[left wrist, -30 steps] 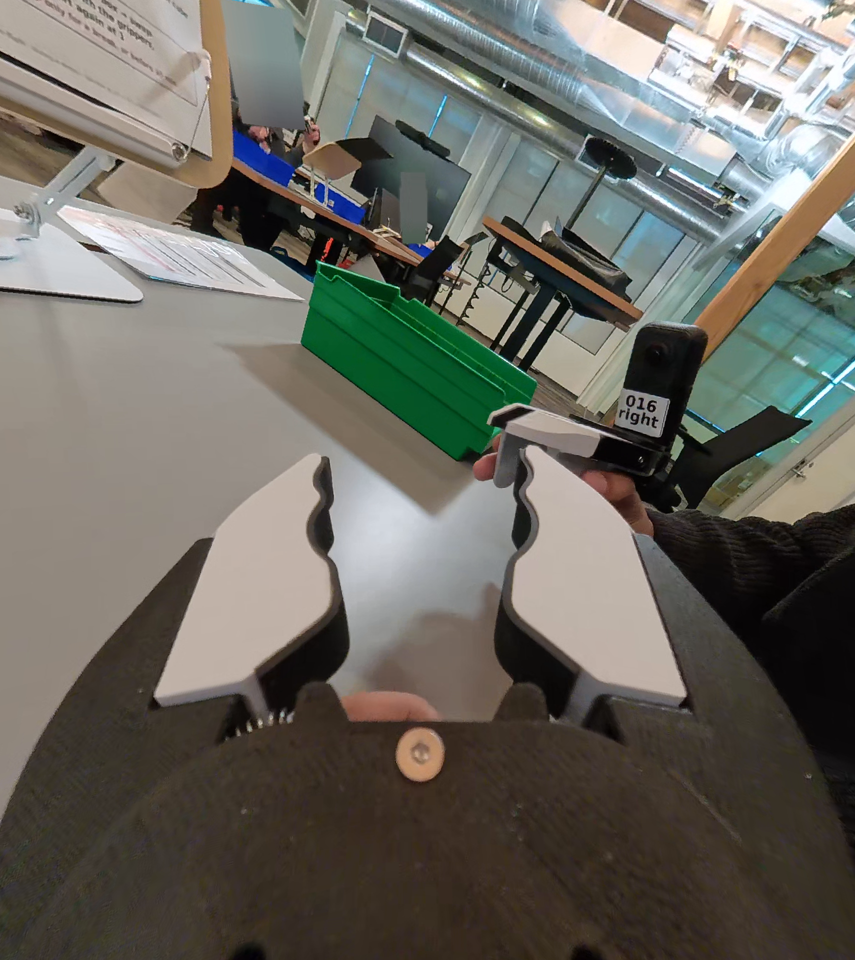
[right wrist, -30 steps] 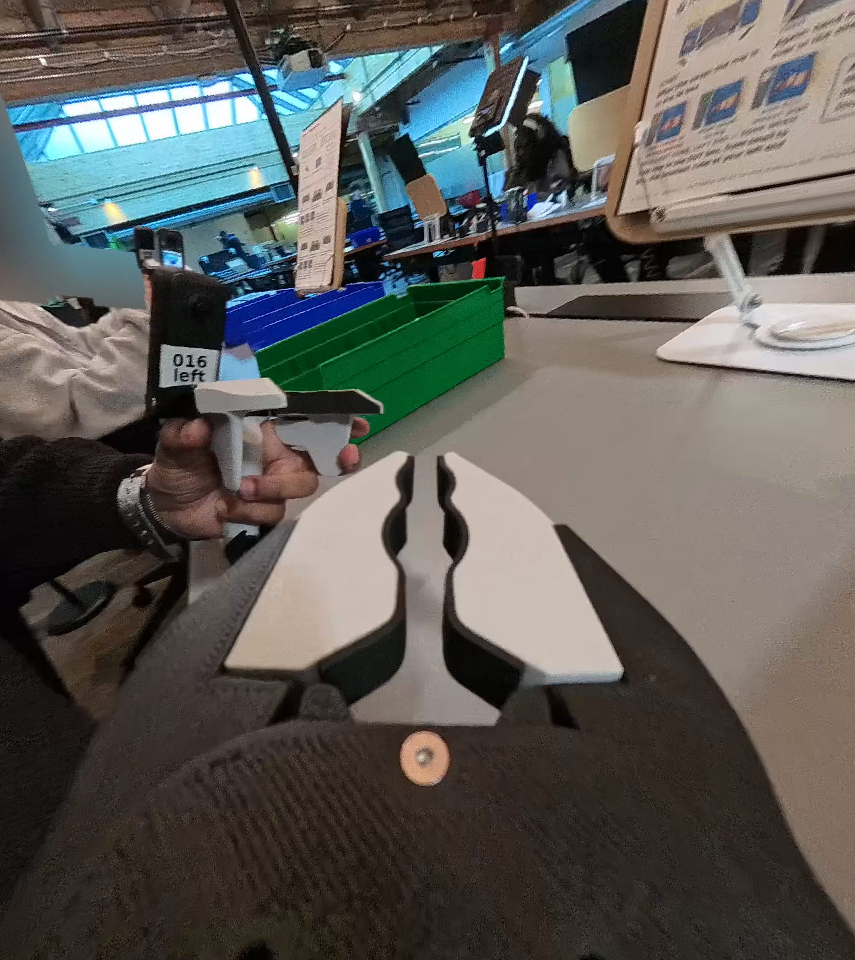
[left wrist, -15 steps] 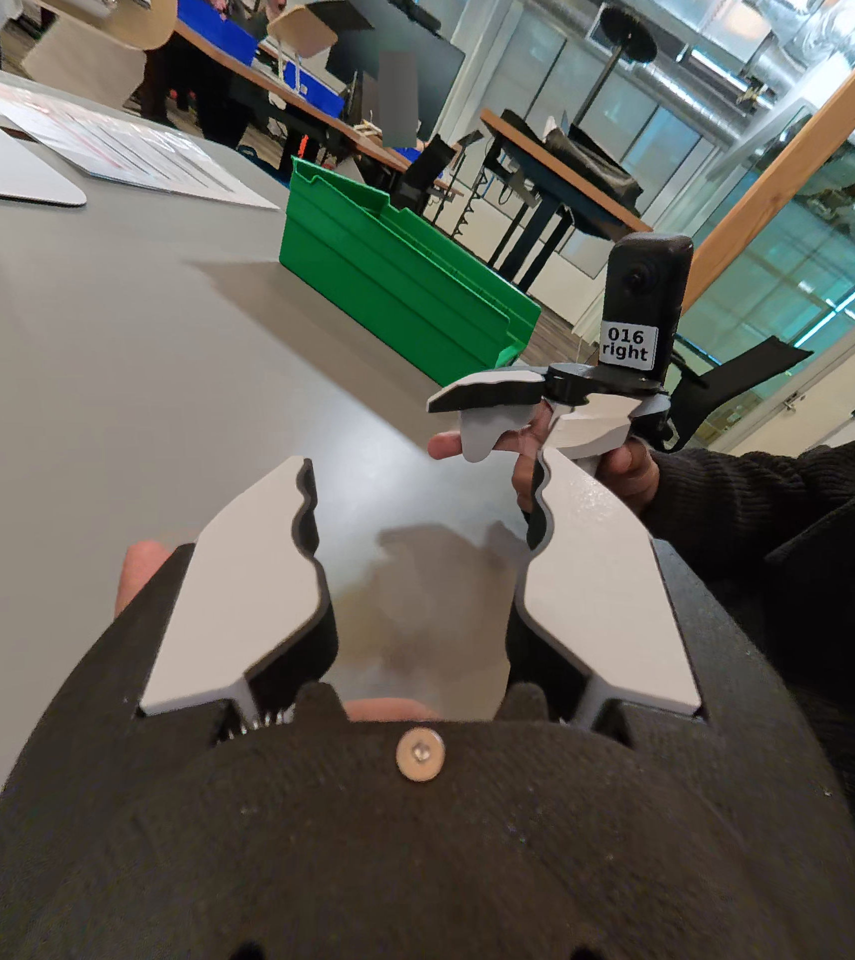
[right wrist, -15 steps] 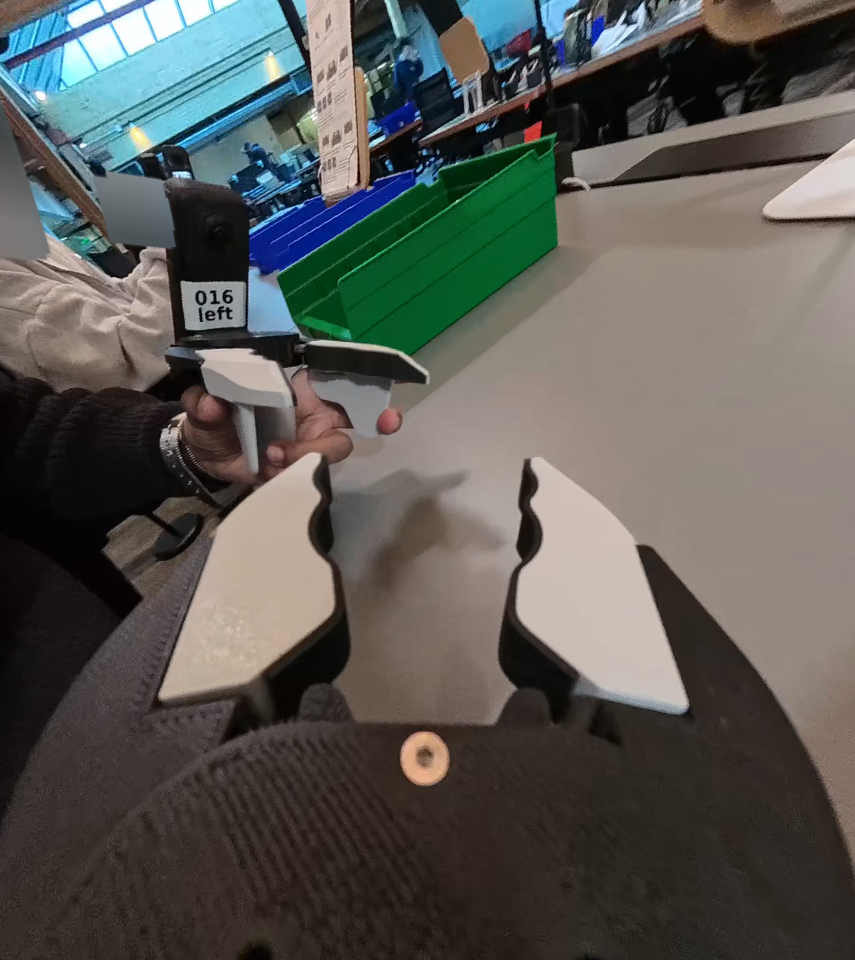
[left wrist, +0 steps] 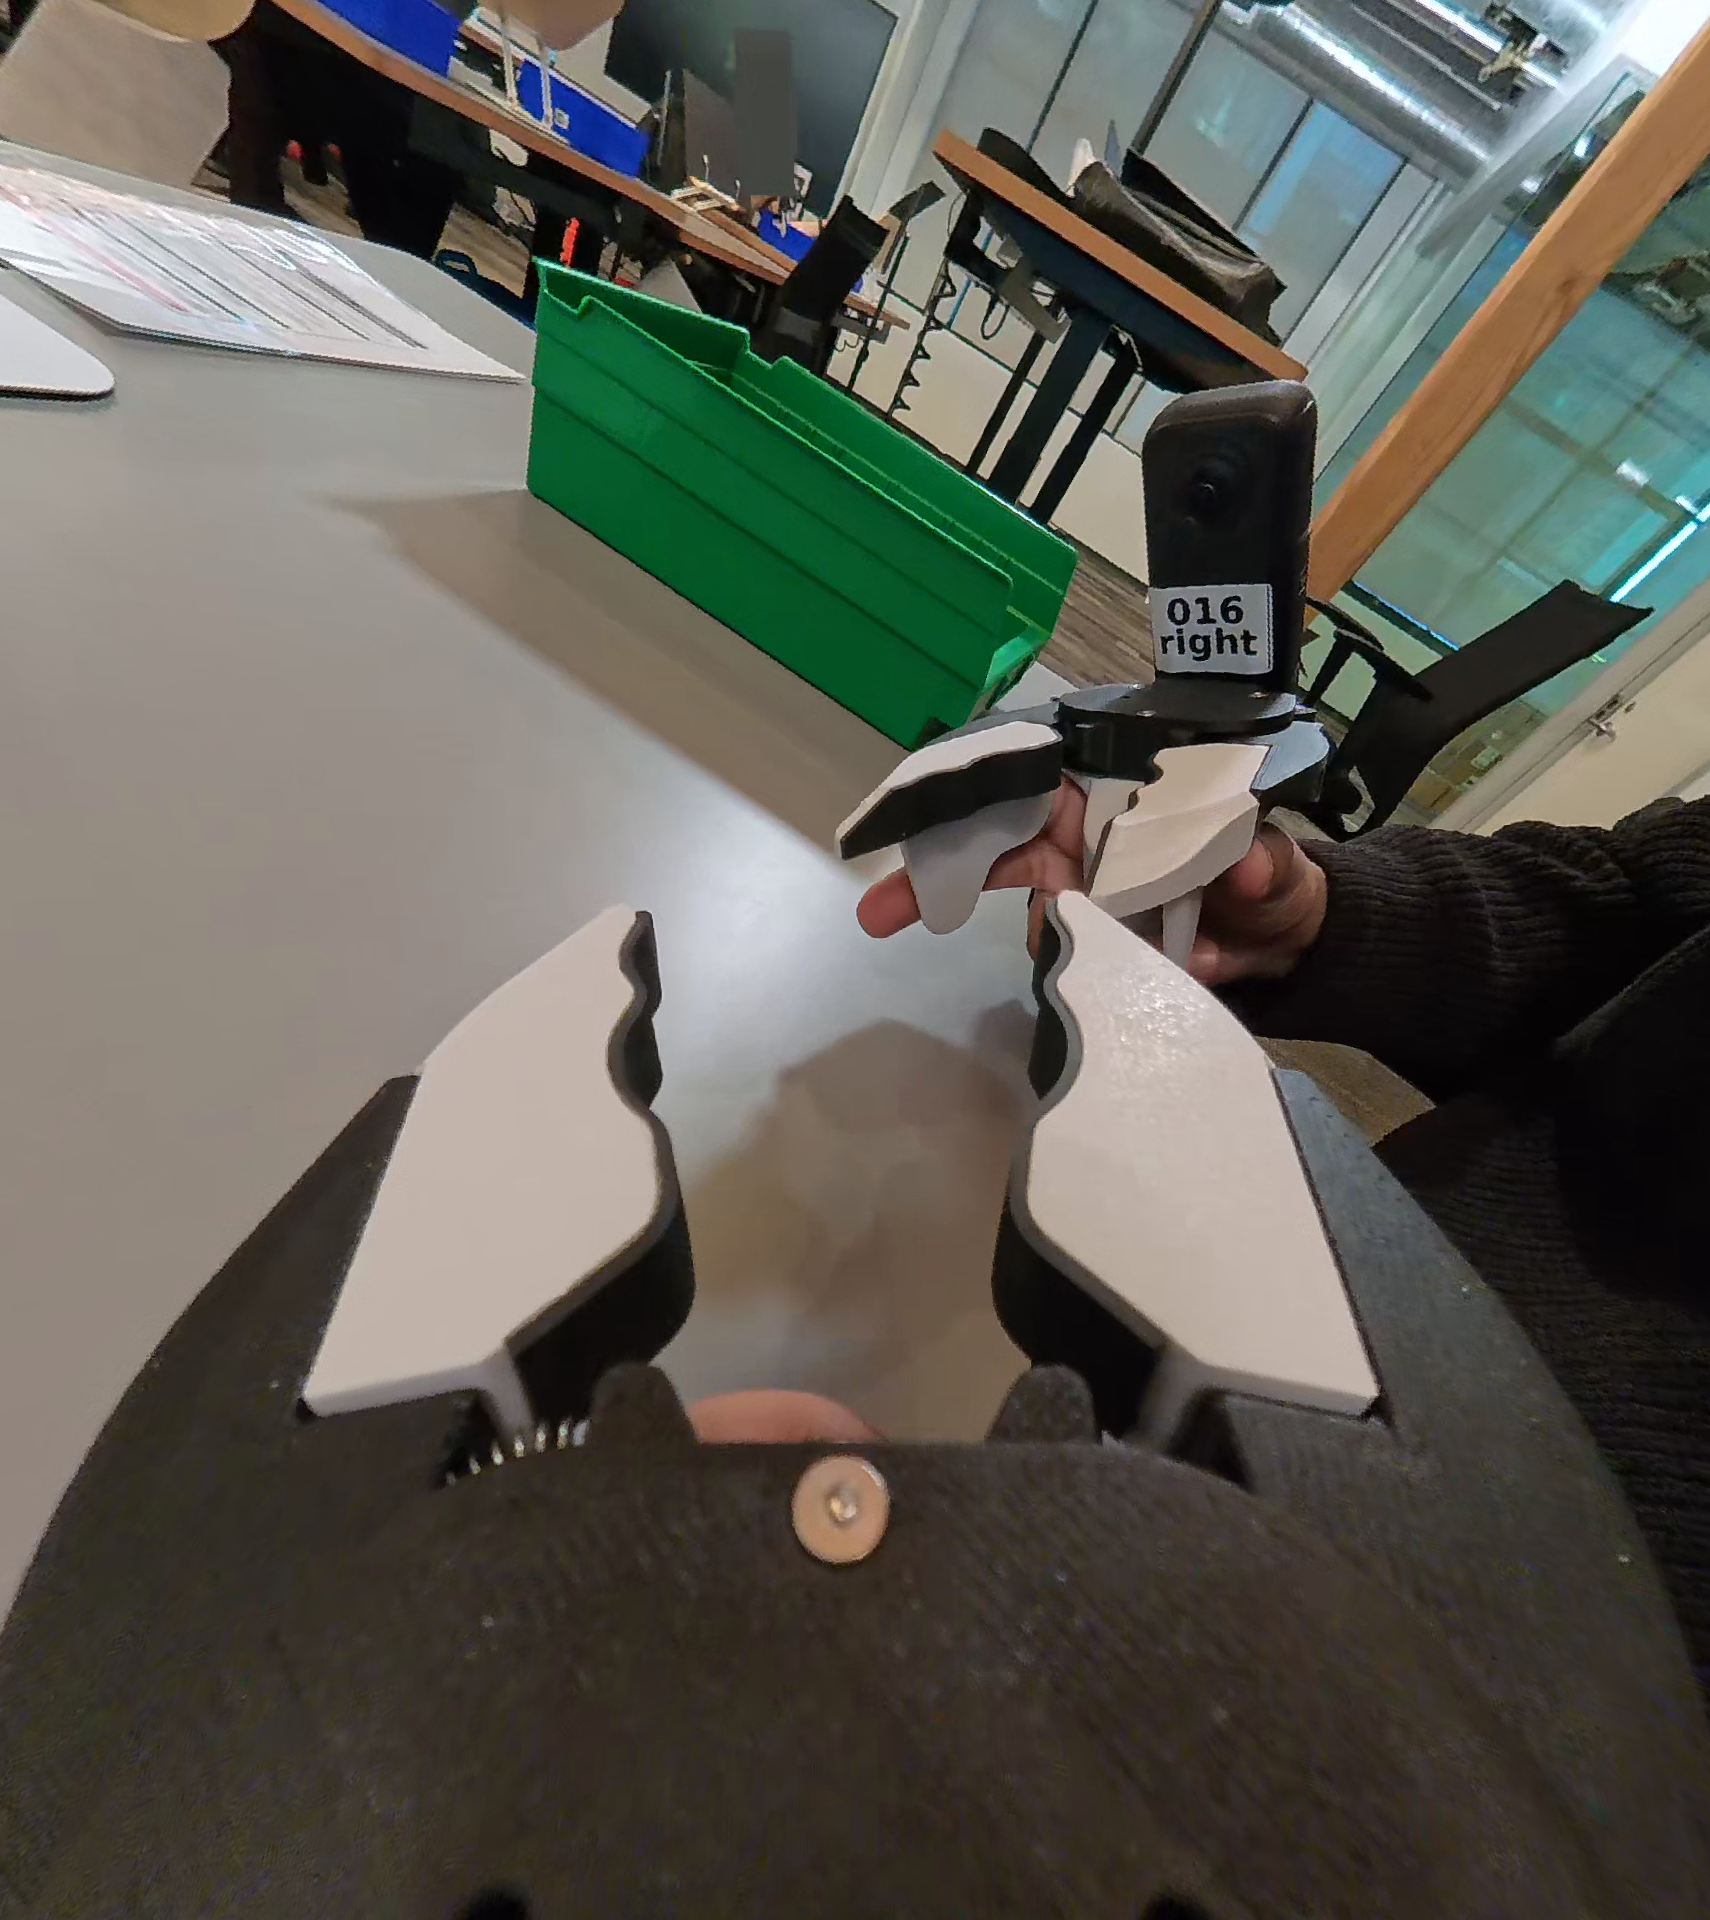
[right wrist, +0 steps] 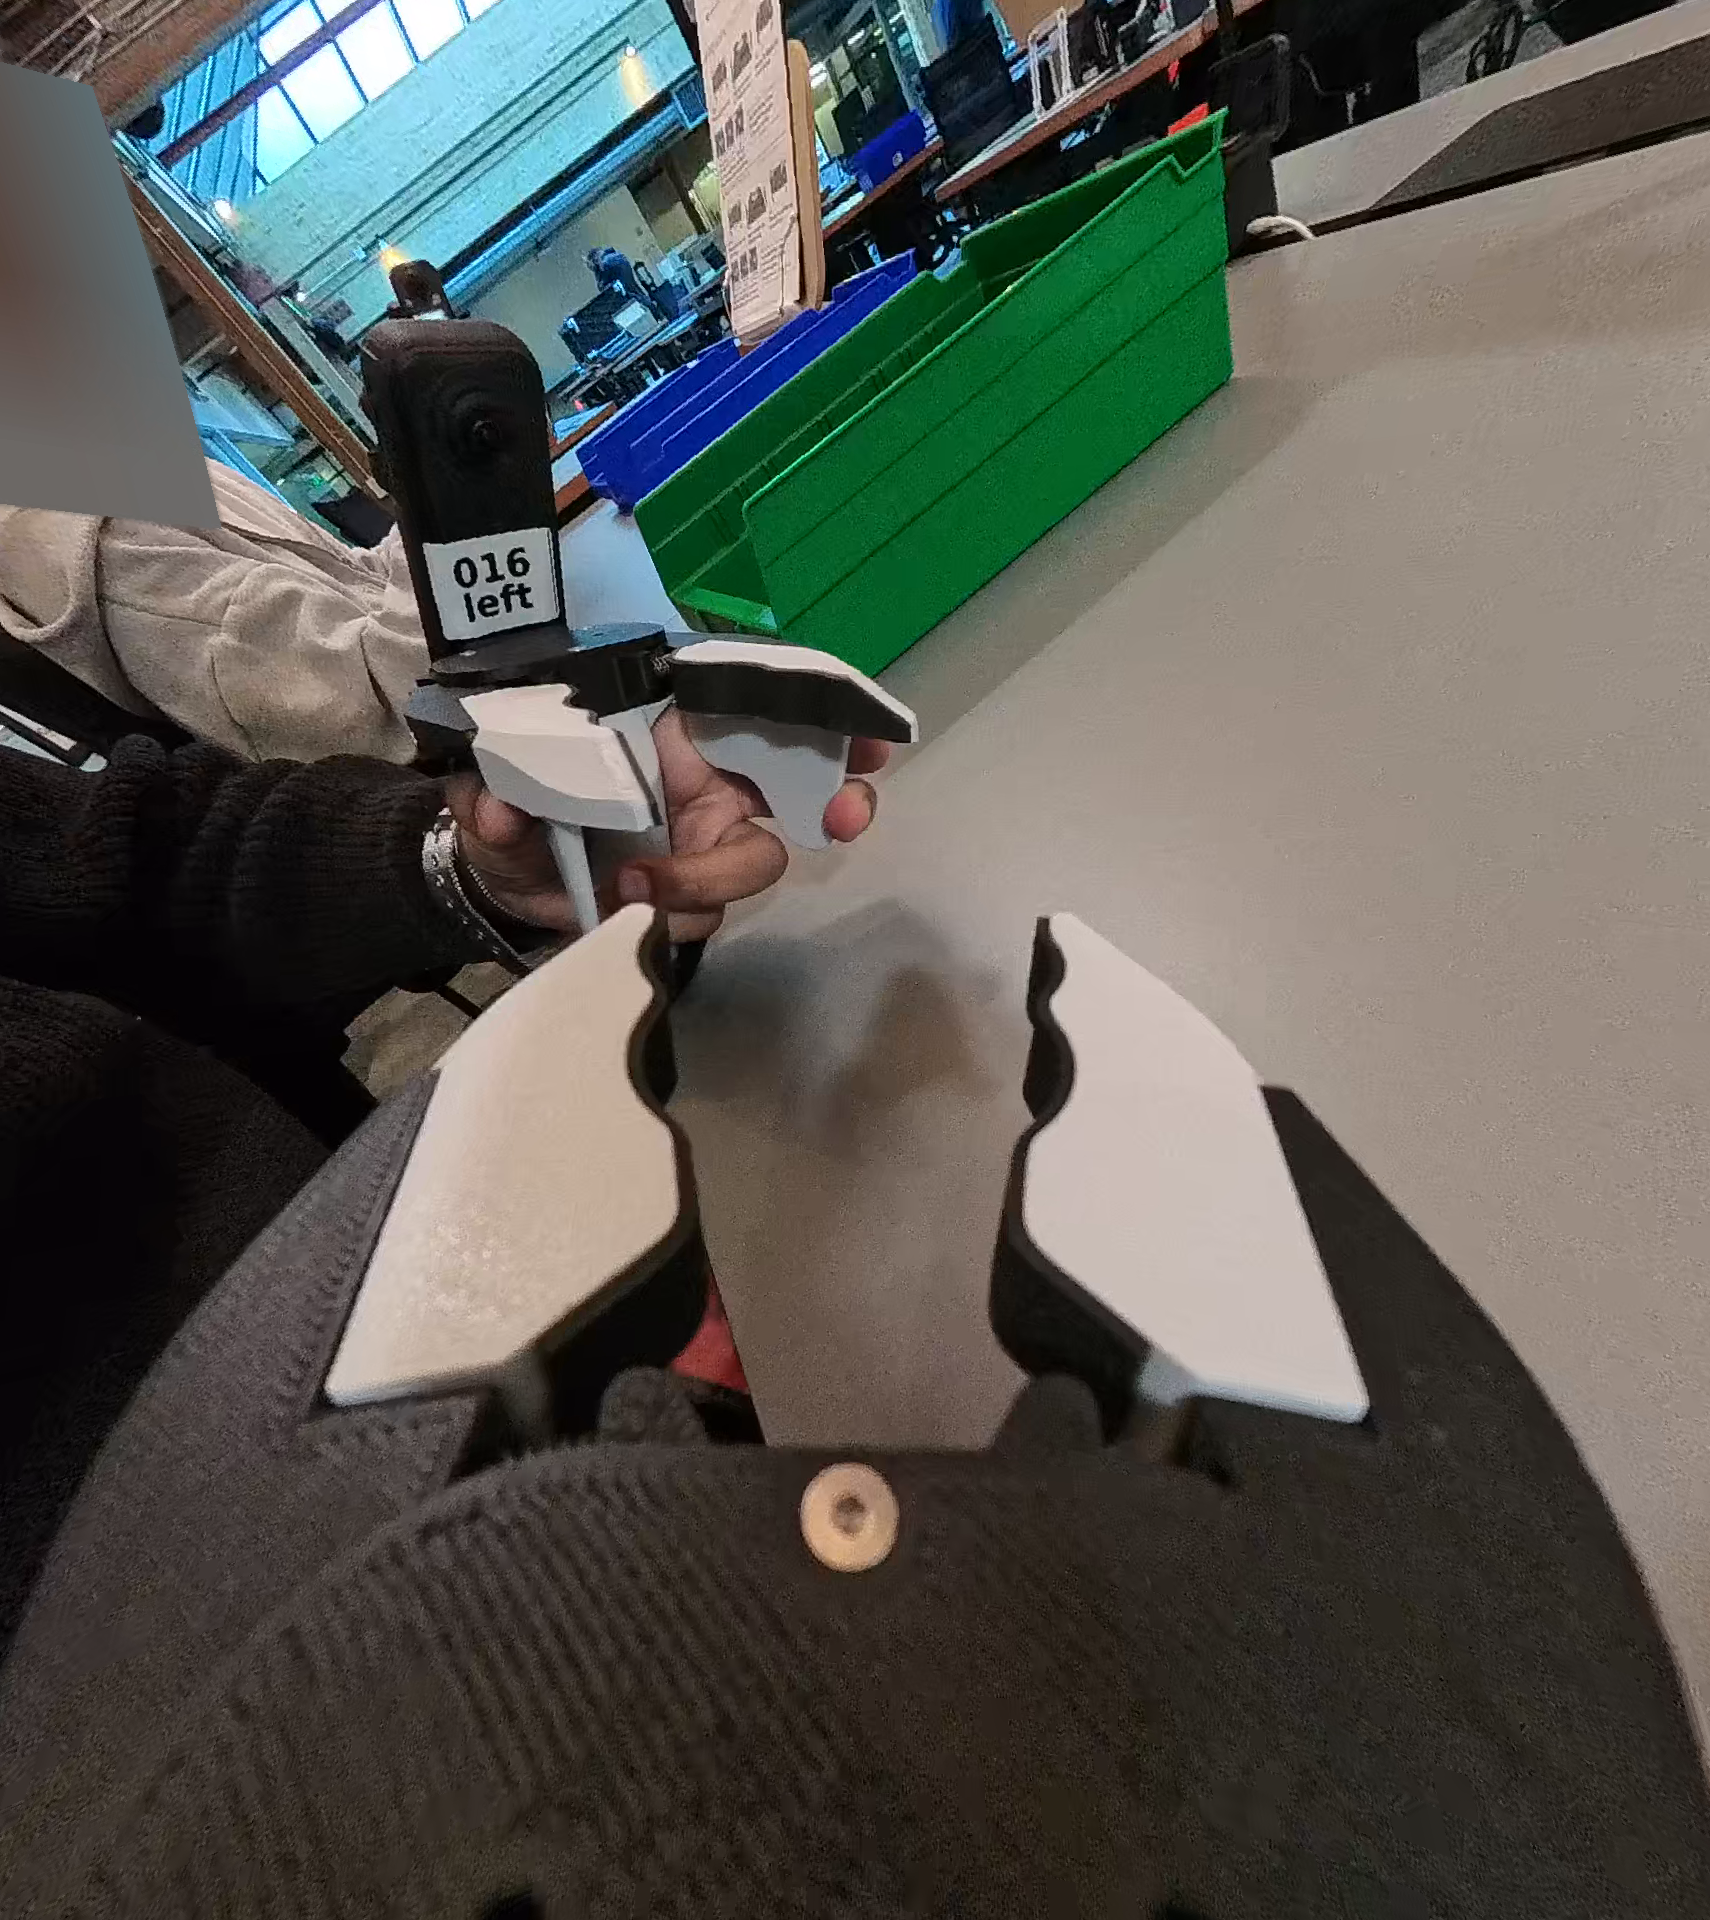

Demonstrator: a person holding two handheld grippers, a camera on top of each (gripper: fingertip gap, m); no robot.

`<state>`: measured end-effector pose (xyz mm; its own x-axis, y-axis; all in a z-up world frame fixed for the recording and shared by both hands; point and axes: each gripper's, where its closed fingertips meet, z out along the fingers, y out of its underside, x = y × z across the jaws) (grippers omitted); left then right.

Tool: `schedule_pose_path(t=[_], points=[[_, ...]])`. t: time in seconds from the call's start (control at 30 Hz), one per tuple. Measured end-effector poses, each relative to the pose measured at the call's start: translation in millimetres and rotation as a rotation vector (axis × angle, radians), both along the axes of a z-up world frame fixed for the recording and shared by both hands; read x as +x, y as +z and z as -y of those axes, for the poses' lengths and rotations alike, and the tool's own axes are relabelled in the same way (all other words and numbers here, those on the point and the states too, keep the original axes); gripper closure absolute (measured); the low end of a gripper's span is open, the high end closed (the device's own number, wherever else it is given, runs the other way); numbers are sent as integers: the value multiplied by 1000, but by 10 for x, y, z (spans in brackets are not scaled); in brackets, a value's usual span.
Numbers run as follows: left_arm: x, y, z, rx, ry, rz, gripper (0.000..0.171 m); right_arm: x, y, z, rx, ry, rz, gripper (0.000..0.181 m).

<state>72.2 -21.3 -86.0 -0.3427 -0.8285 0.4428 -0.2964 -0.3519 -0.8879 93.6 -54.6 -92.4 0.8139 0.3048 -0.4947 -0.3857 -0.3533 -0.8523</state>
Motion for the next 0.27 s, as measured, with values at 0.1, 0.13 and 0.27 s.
schedule_pose_path(t=[0.1, 0.13, 0.27], points=[[-1, -1, -7, -15, 2, -3, 102, -35, -21, 7, -16, 23, -27, 114], [-3, 3, -4, -18, -1, -2, 102, -49, -18, 9, -16, 31, -36, 114], [-6, -7, 1, -26, -6, -7, 103, -73, -27, 6, -18, 44, -40, 115]])
